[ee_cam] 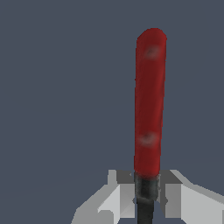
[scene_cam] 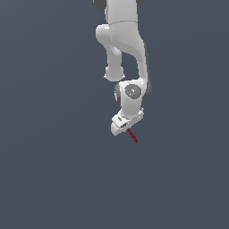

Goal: Pick up the object and move it to a goal position.

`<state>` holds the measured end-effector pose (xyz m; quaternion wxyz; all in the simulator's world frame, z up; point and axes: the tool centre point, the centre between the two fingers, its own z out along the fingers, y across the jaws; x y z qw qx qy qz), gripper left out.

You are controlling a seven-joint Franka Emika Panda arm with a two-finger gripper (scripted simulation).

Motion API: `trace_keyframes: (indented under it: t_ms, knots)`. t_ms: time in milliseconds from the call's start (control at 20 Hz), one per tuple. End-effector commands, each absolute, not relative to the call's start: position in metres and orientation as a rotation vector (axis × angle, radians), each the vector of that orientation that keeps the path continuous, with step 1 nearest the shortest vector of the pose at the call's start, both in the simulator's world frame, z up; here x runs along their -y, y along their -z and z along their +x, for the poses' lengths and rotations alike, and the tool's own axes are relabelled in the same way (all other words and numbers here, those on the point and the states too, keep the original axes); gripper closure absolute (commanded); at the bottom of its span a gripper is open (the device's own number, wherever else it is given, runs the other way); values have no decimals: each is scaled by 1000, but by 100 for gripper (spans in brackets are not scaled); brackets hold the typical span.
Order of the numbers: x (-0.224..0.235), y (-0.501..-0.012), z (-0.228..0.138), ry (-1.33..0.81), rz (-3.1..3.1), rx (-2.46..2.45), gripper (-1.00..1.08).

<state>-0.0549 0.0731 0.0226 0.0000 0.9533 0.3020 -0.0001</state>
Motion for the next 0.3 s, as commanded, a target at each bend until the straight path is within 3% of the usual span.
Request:
trace_keyframes:
  t_ms: [0,250]
  knots:
    - [-80,-24,-62,-1,2995,-947,108]
    - [-86,-24,-67,-1,2995,-947,108]
